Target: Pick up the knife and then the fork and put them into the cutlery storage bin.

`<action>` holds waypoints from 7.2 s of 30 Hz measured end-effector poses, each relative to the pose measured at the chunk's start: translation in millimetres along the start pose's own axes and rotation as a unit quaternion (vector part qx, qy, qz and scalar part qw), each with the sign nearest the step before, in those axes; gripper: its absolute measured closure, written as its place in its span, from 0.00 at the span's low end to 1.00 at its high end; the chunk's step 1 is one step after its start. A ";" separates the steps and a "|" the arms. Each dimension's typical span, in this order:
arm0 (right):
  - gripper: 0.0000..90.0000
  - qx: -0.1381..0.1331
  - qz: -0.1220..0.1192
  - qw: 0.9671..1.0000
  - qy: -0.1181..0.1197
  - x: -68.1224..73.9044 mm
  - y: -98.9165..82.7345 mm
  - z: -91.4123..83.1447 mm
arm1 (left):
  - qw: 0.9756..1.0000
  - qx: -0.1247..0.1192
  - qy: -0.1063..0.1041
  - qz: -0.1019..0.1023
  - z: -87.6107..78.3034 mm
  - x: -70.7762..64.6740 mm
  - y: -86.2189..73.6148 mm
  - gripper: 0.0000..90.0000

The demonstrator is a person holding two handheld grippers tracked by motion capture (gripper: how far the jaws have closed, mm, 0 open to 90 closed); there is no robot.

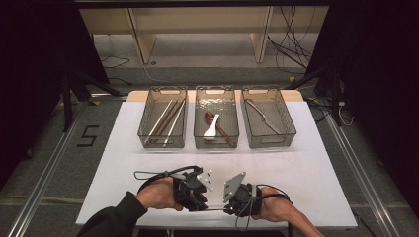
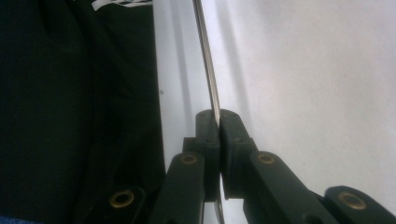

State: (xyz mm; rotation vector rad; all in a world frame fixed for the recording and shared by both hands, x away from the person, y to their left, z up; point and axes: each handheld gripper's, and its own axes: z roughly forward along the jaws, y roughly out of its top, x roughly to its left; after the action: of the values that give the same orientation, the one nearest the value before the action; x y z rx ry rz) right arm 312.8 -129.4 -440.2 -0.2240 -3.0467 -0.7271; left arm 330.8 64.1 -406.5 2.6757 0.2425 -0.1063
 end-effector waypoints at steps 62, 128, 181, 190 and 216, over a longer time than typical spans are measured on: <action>0.98 -0.041 0.347 0.901 -0.258 -210.3 -44.2 -117.6 | 0.946 -0.181 0.173 -0.207 -42.8 23.5 -98.9 0.18; 0.37 -0.126 0.365 0.899 -0.205 -172.7 -19.2 -107.0 | 0.941 -0.197 0.172 -0.214 -44.7 22.6 -103.5 0.17; 0.23 -0.296 0.309 0.888 -0.171 -36.2 -57.7 -71.8 | 0.923 -0.270 0.163 -0.219 -52.3 17.5 -107.2 0.17; 0.19 -0.302 0.310 0.882 -0.188 -25.0 -69.7 -71.4 | 0.920 -0.284 0.160 -0.218 -52.1 11.1 -108.0 0.17; 0.19 -0.306 0.307 0.880 -0.195 -20.1 -71.9 -72.6 | 0.910 -0.303 0.161 -0.232 -52.7 14.2 -110.5 0.17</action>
State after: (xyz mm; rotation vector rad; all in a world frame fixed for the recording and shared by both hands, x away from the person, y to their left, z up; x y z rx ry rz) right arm 320.4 -228.3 -408.4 -1.4018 -2.6294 -1.6828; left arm 325.8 187.3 -408.3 1.9577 0.8638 0.2340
